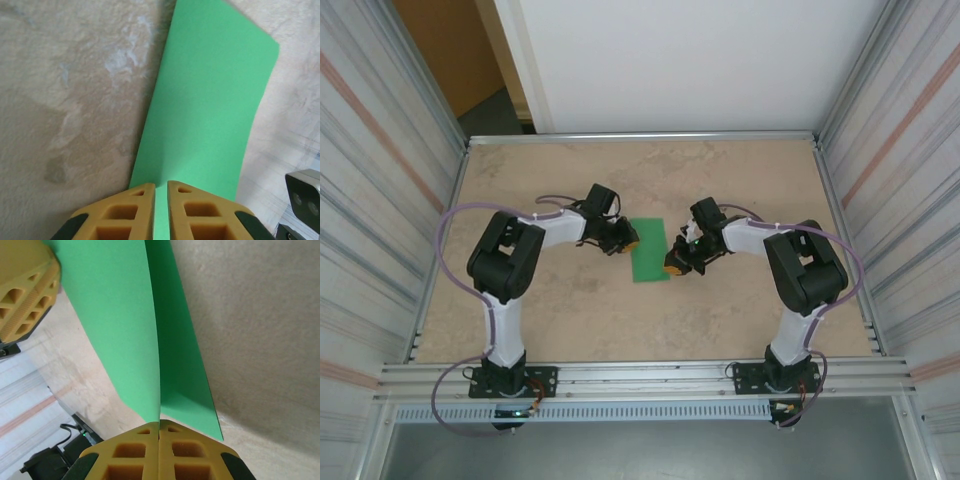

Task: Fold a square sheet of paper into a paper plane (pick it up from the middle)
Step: Fold the triangle a second time at the center of the table.

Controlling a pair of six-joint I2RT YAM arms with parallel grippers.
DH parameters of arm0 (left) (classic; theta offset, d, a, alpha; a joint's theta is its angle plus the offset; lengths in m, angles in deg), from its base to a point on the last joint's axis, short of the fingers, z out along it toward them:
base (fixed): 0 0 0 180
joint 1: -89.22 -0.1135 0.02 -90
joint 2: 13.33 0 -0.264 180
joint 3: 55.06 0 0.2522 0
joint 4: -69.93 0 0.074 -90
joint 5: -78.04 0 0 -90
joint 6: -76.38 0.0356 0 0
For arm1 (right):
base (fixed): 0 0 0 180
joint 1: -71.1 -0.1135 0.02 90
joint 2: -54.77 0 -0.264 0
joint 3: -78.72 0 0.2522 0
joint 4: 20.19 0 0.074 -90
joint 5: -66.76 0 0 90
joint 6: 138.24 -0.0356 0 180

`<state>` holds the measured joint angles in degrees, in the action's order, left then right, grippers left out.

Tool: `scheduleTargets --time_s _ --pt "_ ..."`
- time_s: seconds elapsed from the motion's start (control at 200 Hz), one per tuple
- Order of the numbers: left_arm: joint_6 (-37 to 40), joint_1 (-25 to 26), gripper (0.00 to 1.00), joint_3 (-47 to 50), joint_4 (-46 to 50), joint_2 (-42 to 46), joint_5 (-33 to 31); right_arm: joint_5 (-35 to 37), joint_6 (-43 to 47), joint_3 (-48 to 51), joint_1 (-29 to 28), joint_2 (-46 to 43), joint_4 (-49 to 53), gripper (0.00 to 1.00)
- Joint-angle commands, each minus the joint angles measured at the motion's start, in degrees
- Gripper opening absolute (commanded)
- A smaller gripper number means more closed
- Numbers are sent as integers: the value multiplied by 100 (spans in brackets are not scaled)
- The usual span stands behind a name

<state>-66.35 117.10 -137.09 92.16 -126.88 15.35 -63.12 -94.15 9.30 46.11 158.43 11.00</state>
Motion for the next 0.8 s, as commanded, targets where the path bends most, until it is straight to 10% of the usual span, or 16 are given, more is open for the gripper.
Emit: scheduleTargets --time_s 0.0,0.792 --pt "428 -2 15 21 -455 453 -90 60 171 -49 108 -261 508 0" --pt "1230 139 11 -886 643 -787 356 -516 296 -62 139 -308 253 0"
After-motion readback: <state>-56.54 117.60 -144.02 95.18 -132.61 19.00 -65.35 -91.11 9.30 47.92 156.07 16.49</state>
